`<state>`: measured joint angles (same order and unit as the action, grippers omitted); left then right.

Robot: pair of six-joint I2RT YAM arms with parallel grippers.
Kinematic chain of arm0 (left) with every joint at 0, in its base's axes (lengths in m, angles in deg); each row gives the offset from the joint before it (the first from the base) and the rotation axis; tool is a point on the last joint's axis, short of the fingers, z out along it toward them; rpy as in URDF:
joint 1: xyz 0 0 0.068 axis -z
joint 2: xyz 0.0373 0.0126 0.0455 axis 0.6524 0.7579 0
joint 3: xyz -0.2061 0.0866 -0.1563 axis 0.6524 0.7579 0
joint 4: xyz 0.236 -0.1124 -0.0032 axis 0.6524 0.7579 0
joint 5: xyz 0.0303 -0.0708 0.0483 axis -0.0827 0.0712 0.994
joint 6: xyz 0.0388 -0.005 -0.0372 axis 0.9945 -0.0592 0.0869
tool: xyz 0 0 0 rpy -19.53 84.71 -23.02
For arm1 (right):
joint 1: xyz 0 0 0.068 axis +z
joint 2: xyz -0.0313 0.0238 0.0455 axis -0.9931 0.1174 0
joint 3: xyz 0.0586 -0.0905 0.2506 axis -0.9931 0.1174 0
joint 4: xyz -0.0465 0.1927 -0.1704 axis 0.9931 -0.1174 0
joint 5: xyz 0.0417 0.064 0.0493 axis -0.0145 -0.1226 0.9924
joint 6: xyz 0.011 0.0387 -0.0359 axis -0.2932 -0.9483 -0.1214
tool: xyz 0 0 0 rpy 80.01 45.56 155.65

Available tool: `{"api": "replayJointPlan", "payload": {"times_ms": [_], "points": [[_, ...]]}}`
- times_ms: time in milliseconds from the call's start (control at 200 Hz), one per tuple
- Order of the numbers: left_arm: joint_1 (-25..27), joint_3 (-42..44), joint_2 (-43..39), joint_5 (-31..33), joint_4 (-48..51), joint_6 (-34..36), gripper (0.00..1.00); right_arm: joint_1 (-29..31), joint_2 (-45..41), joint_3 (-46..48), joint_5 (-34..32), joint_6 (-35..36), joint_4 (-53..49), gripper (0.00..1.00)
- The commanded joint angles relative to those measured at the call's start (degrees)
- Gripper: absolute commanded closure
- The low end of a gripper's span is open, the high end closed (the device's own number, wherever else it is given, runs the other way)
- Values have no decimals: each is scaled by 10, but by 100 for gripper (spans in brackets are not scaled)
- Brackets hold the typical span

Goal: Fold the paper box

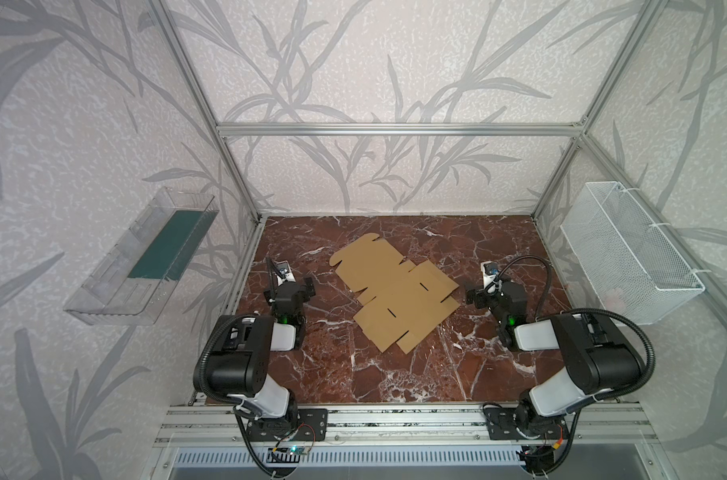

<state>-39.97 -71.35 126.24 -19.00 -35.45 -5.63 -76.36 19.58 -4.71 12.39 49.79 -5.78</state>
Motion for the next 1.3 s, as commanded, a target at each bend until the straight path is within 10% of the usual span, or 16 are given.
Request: {"api": "replayJointPlan", "payload": {"times_ms": [0,1295], "points": [[1,2,4,6,-14,8,1,-1,-3,2,3,2,16,1],[7,3,-4,37,-13,6,1,7,-72,-11,-29,1,-62,1]]}}
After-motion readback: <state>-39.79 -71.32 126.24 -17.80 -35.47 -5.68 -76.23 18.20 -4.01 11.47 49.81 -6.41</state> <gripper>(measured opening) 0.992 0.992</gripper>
